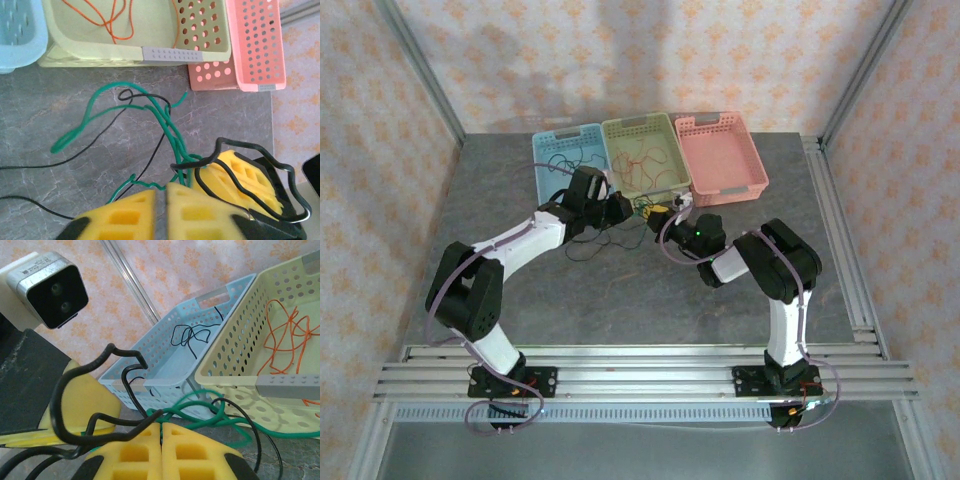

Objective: Untangle the cables

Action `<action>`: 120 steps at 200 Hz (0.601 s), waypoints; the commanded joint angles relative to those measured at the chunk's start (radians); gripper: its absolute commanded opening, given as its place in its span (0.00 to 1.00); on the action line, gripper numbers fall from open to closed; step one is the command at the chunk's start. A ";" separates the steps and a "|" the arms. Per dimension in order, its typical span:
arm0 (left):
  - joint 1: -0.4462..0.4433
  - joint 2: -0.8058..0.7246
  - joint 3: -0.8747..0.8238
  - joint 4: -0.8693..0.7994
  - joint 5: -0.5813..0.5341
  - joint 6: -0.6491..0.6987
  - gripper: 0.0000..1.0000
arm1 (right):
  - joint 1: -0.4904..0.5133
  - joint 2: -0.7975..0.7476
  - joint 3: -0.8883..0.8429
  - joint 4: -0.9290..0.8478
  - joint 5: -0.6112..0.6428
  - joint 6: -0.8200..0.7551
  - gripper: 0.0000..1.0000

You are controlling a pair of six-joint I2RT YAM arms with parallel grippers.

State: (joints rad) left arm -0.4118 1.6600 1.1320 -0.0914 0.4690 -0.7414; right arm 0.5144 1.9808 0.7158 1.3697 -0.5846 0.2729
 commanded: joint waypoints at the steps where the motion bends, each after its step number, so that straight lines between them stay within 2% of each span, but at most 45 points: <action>1: 0.002 0.000 0.031 0.007 0.004 0.002 0.00 | 0.008 -0.002 0.022 0.037 -0.024 0.008 0.00; 30: 0.005 -0.067 0.013 -0.046 -0.065 0.028 0.00 | 0.008 -0.004 0.017 0.037 -0.009 0.002 0.00; 46: 0.035 -0.139 -0.015 -0.083 -0.120 0.034 0.00 | 0.007 -0.007 0.012 0.037 0.008 -0.003 0.00; 81: 0.159 -0.307 -0.096 -0.106 -0.084 0.011 0.00 | 0.006 -0.012 0.007 0.037 0.023 -0.007 0.00; 120: 0.200 -0.399 -0.115 -0.199 -0.105 0.057 0.00 | 0.006 -0.017 0.002 0.037 0.021 -0.009 0.00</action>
State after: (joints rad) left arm -0.2337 1.3098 1.0466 -0.2062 0.4114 -0.7254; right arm 0.5308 1.9797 0.7177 1.3880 -0.5842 0.2722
